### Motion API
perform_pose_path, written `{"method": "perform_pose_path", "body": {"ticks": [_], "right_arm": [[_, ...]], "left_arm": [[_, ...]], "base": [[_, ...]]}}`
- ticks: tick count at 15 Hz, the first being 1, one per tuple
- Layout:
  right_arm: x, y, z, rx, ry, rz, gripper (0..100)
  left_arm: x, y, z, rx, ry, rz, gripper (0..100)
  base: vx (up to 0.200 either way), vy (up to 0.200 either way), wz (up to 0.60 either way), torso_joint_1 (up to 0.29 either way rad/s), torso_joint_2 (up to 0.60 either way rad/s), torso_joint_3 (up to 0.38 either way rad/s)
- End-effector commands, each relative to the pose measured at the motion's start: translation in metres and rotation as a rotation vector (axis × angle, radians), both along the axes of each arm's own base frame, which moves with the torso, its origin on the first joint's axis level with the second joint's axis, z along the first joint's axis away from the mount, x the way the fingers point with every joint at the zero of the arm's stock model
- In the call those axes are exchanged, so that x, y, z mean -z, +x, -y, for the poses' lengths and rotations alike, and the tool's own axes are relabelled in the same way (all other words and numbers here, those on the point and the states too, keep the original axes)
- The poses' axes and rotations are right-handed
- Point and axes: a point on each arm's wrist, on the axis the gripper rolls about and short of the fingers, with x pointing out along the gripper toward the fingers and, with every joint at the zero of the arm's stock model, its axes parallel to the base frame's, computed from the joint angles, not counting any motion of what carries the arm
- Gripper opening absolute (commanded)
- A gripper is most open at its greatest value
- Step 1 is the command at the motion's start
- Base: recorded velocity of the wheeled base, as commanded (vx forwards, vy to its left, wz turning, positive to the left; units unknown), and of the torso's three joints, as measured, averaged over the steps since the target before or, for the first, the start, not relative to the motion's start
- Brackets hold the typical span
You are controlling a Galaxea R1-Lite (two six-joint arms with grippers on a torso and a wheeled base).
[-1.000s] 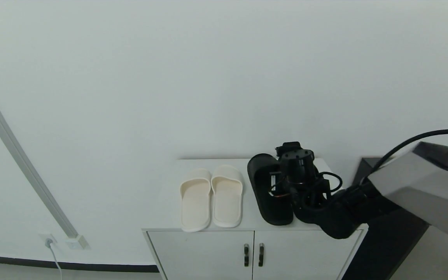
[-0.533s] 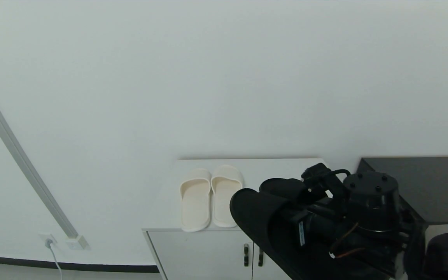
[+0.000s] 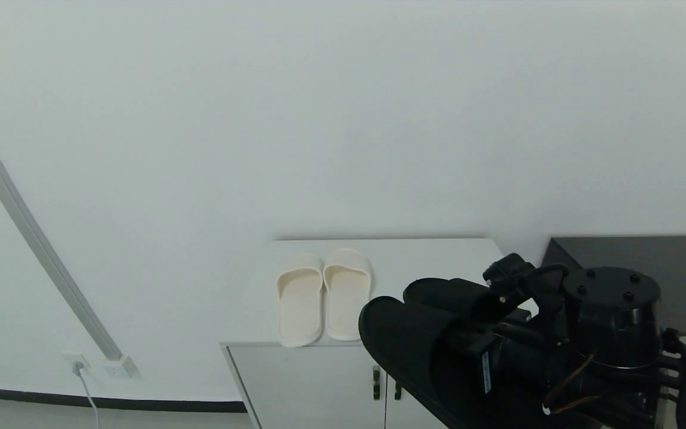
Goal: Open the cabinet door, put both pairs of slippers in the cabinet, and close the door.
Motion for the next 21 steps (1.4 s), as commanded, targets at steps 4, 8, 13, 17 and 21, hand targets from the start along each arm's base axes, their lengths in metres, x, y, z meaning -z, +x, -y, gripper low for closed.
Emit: {"method": "perform_pose_path", "body": {"ticks": [4, 8, 13, 17, 21], "right_arm": [[-0.0011, -0.0011, 0.0006, -0.007, -0.01, 0.015, 0], [0.0011, -0.0027, 0.0017, -0.009, -0.018, 0.01, 0], [0.0028, -0.0039, 0.0029, -0.014, -0.033, 0.015, 0], [0.0029, -0.0042, 0.0032, -0.015, -0.034, 0.013, 0], [0.004, -0.006, 0.0045, -0.015, -0.037, 0.011, 0]], "left_arm": [[0.0, 0.0001, 0.0, 0.0, -0.001, -0.001, 0], [0.0, 0.0001, 0.0, -0.001, -0.001, -0.001, 0], [0.0, 0.0001, 0.0, -0.001, 0.001, -0.001, 0], [0.0, 0.0001, 0.0, -0.001, 0.001, -0.001, 0], [0.0, 0.0001, 0.0, 0.0, 0.001, -0.001, 100]], "base": [[-0.1, 0.0, 0.0, -0.005, 0.0, 0.005], [0.0, 0.0, 0.0, 0.0, 0.0, 0.0], [0.0, 0.0, 0.0, 0.0, 0.0, 0.0], [0.0, 0.0, 0.0, -0.062, 0.14, 0.071], [0.0, 0.0, 0.0, -0.155, 0.34, 0.188]]}}
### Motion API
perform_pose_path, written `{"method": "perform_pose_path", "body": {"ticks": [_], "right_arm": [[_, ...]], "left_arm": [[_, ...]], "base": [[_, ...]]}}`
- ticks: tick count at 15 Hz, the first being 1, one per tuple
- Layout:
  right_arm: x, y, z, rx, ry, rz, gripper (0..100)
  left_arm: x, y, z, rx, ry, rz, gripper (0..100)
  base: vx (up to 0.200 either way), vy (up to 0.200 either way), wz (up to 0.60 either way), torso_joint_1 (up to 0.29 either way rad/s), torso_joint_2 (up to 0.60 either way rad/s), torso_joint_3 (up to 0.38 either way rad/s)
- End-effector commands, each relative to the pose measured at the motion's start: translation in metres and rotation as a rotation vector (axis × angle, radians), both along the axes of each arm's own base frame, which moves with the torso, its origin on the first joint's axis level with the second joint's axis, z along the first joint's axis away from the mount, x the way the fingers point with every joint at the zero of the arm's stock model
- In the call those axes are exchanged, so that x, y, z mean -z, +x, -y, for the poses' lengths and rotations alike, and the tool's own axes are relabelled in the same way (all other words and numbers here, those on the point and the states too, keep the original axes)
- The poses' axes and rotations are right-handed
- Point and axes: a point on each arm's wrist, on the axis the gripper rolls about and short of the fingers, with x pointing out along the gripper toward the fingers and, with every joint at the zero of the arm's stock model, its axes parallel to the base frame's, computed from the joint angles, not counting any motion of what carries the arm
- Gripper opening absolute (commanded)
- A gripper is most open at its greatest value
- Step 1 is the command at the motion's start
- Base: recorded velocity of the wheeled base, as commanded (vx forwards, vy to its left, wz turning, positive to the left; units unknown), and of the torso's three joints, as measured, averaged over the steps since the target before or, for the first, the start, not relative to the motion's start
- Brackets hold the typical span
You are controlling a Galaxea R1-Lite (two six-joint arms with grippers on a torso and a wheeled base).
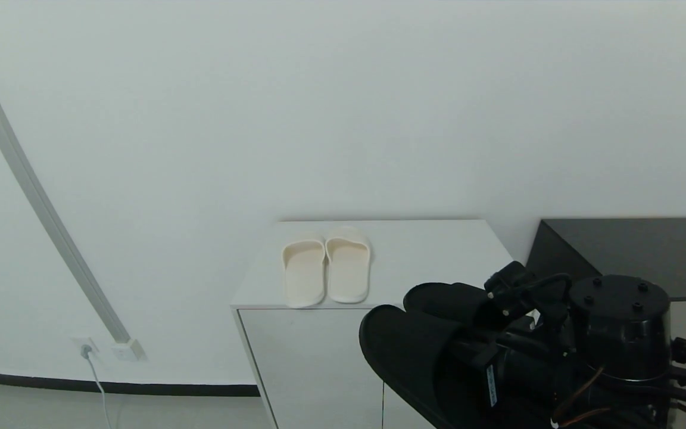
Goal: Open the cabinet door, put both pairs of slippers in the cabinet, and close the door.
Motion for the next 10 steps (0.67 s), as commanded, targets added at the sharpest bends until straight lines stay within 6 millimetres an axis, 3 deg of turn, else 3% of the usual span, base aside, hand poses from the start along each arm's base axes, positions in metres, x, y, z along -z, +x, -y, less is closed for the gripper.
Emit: {"method": "perform_pose_path", "body": {"ticks": [1, 10], "right_arm": [[0.0005, -0.0009, 0.0008, -0.001, -0.001, -0.002, 0], [0.0051, -0.0045, 0.0017, -0.009, -0.014, -0.014, 0]], "left_arm": [[0.0, 0.0001, 0.0, 0.0, 0.0, -0.001, 100], [0.0, 0.0001, 0.0, 0.0, 0.0, -0.001, 100]], "base": [[0.0, 0.0, 0.0, -0.154, 0.35, 0.203], [0.0, 0.0, 0.0, -0.182, 0.42, 0.236]]}}
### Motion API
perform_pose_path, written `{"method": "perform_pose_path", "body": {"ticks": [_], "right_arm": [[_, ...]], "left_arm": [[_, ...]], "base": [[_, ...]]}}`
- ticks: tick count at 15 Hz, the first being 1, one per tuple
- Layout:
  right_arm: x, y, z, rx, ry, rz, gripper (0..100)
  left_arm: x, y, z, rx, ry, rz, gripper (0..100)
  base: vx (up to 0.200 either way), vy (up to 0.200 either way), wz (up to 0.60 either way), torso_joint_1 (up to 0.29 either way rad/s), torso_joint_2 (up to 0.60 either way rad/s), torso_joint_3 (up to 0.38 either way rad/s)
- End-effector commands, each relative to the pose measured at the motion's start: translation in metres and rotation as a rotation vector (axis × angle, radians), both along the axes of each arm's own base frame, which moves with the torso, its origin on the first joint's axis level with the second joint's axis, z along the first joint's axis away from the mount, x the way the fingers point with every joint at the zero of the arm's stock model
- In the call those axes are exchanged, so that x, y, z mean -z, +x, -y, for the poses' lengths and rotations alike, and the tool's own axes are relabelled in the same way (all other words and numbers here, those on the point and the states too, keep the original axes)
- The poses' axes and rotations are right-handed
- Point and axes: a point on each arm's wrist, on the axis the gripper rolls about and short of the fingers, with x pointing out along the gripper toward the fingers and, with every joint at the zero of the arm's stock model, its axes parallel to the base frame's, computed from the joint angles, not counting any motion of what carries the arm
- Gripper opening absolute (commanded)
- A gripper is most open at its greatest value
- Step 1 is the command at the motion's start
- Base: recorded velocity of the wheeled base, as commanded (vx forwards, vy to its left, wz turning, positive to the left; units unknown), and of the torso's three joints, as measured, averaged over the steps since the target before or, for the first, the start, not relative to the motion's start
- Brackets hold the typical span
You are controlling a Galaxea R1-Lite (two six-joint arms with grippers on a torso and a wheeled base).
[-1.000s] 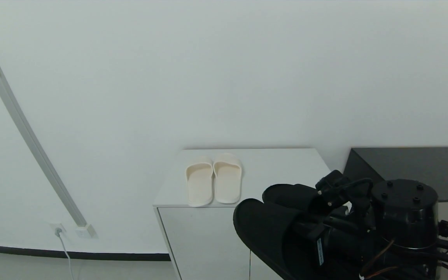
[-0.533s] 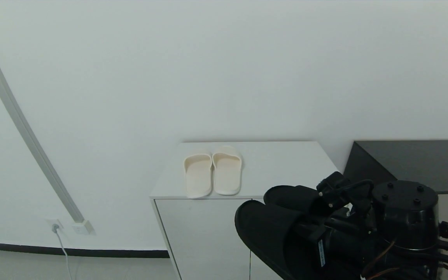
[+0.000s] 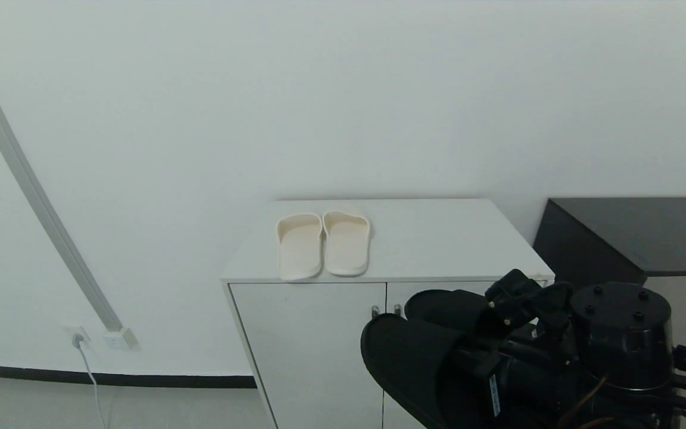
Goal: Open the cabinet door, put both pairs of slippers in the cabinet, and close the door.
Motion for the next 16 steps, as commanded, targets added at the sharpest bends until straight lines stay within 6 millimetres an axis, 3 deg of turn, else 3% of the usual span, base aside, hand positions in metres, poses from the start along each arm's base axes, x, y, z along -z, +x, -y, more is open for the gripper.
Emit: {"method": "perform_pose_path", "body": {"ticks": [1, 16], "right_arm": [[0.0001, -0.0003, -0.0001, -0.002, 0.001, 0.0, 0], [0.0053, -0.0008, 0.0, -0.003, -0.02, -0.01, 0]], "left_arm": [[-0.0001, 0.0001, 0.0, 0.0, 0.0, -0.001, 100], [0.0001, 0.0001, 0.0001, 0.003, 0.035, -0.002, 100]], "base": [[0.0, 0.0, 0.0, -0.242, 0.56, 0.305], [0.0, 0.0, 0.0, -0.189, 0.51, 0.322]]}}
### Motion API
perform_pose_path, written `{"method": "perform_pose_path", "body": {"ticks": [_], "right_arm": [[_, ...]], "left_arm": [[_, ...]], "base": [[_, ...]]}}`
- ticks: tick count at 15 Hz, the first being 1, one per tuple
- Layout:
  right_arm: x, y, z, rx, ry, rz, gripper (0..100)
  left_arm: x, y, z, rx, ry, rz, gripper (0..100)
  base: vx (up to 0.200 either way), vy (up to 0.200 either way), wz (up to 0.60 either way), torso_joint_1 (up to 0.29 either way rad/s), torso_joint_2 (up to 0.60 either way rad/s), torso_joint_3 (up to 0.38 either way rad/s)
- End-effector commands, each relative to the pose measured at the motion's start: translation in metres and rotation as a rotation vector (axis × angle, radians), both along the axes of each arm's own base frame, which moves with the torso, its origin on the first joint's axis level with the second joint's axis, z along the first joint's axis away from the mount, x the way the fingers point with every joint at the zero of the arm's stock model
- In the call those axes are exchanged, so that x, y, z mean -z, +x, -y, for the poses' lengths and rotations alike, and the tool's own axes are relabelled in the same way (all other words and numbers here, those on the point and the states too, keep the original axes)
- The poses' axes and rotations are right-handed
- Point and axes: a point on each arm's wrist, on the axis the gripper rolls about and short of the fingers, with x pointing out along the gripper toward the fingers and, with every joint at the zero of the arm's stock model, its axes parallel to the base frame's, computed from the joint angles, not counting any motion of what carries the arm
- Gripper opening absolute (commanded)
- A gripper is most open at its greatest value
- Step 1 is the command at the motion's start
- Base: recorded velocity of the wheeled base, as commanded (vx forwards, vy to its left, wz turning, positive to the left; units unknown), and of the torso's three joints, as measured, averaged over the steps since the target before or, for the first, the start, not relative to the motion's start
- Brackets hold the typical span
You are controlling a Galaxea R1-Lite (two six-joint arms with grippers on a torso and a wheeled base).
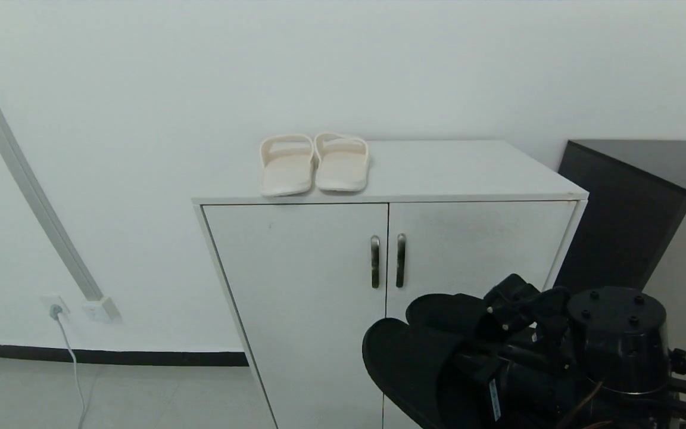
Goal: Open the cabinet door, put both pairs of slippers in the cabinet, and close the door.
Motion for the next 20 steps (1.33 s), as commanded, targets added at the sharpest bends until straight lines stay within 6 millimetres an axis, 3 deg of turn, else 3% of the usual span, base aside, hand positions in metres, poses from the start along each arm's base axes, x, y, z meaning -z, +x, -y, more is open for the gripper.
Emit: {"method": "perform_pose_path", "body": {"ticks": [1, 10, 11, 12, 13, 18, 20], "right_arm": [[0.001, 0.0, 0.0, -0.006, -0.009, 0.005, 0], [0.004, -0.003, 0.003, -0.012, -0.006, 0.019, 0], [0.003, -0.003, 0.003, -0.011, -0.002, 0.023, 0], [0.002, -0.003, 0.003, -0.009, 0.003, 0.029, 0], [0.002, -0.002, 0.003, -0.008, 0.008, 0.033, 0], [0.002, -0.002, 0.003, -0.009, 0.007, 0.032, 0], [0.005, -0.002, 0.002, -0.009, 0.0, 0.025, 0]], "left_arm": [[0.0, 0.0, 0.0, 0.002, 0.018, -0.003, 100], [0.0, 0.0, 0.001, 0.031, -0.018, -0.002, 100], [-0.011, -0.002, 0.001, 0.035, -0.021, 0.033, 100], [-0.05, -0.008, 0.001, 0.046, -0.057, 0.093, 100], [-0.076, -0.004, 0.0, 0.056, -0.117, 0.078, 100], [-0.078, 0.024, 0.003, 0.208, -0.06, -0.098, 100], [-0.084, 0.042, 0.008, 0.393, -0.073, -0.158, 100]], "base": [[0.0, 0.0, 0.0, -0.149, 0.48, 0.334], [0.0, 0.0, 0.0, -0.08, 0.43, 0.344], [0.0, 0.0, 0.0, 0.0, 0.0, 0.0], [0.0, 0.0, 0.0, 0.0, 0.0, 0.0], [0.0, 0.0, 0.0, 0.0, 0.0, 0.0], [0.0, 0.0, 0.0, -0.009, 0.06, 0.064], [0.0, 0.0, 0.0, 0.0, 0.0, 0.0]]}}
